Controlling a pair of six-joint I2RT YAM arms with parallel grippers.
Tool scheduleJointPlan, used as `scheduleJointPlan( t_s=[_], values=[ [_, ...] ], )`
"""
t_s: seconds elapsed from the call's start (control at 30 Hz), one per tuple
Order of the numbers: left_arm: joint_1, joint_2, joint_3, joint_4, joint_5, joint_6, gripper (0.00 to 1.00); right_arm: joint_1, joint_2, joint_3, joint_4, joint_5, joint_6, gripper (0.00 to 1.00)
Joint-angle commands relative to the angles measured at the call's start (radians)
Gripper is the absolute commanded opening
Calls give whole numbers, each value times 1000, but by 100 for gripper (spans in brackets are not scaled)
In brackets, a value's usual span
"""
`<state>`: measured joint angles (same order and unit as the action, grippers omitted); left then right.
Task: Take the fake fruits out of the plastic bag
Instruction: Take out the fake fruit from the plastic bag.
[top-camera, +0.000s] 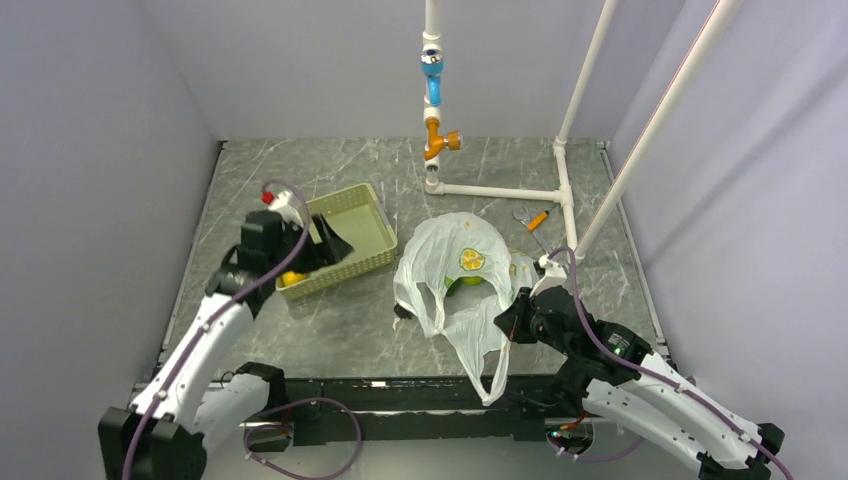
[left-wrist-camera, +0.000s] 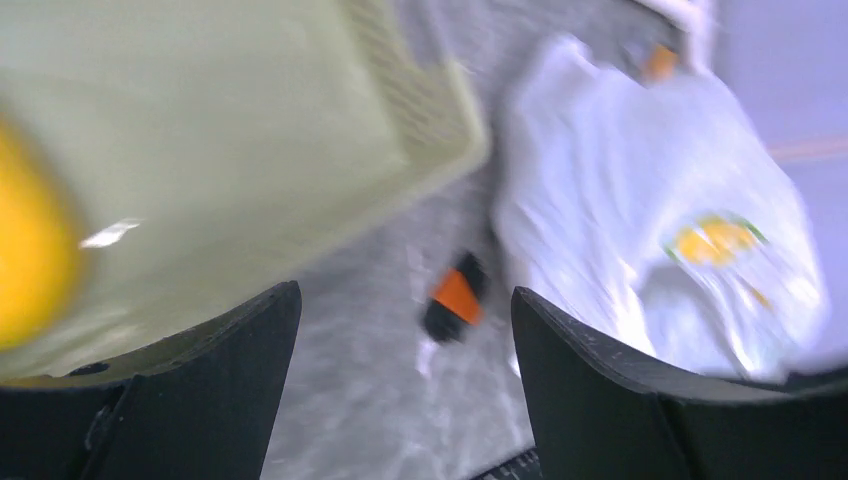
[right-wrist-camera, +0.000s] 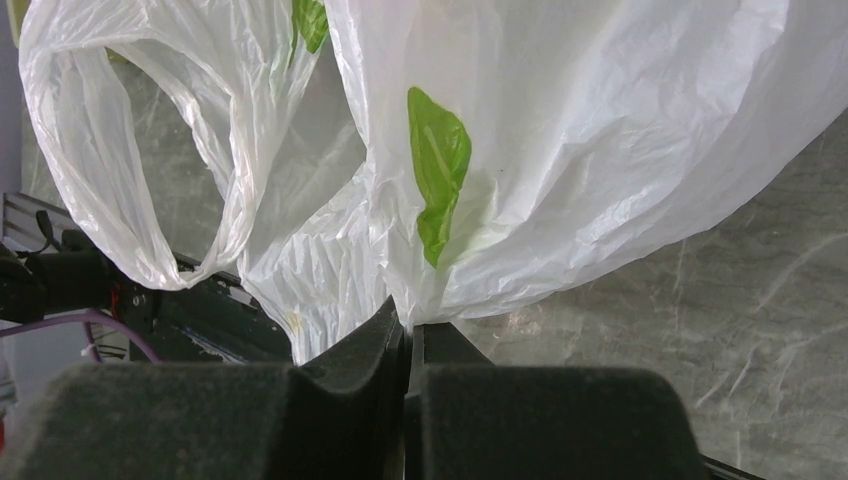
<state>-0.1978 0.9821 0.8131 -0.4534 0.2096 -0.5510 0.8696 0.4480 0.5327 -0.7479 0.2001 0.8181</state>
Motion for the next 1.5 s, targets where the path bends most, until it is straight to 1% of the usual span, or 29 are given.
scheduleJointPlan(
  t_s=[0.0,0.07,0.13,0.2,0.27,0.33,0.4,0.47,0.53,0.63,0.73,0.87,0.97,1.07,1.2,1.37,1.47],
  values=[
    [-188,-141,-209,383,300,-183,82,0,13,19,51,-2,-17,3],
    [-359,-200,-252,436,166,-212,82,2,19,19,51,-6,-19,3],
    [-518,-241,-288,495,62,-227,82,2,20,20,50,-8,-20,3],
    [-627,-265,-286,504,-26,-225,81,1,20,20,49,-9,-20,3],
    [-730,-247,-259,495,-114,-206,81,1,18,20,47,-9,-20,3],
    [-798,-175,-211,471,-176,-180,79,1,16,20,49,-8,-20,2],
    [-857,-56,-121,402,-206,-161,77,1,19,18,51,-8,-19,2],
    [-921,83,-7,326,-289,-134,72,0,22,22,45,-10,-22,2],
    [-958,204,94,258,-355,-120,65,1,19,27,36,-8,-19,2],
    [-971,350,220,220,-364,-95,59,1,-5,29,27,0,-13,1],
    [-971,476,313,187,-365,-79,51,2,-29,30,21,4,-10,1],
    [-967,619,384,172,-345,-62,44,2,-34,30,18,-1,-11,0],
    [-960,671,394,176,-334,-77,41,2,-34,28,24,-4,-16,0],
    [-939,711,389,184,-321,-90,41,2,-47,21,41,-8,-20,0],
    [-914,778,440,112,-370,-93,38,2,-39,16,52,-37,-32,0],
    [-891,796,433,118,-412,-83,38,2,18,29,48,-77,-57,0],
    [-850,833,448,95,-381,-66,38,2,9,29,46,-67,-51,0]
  ],
)
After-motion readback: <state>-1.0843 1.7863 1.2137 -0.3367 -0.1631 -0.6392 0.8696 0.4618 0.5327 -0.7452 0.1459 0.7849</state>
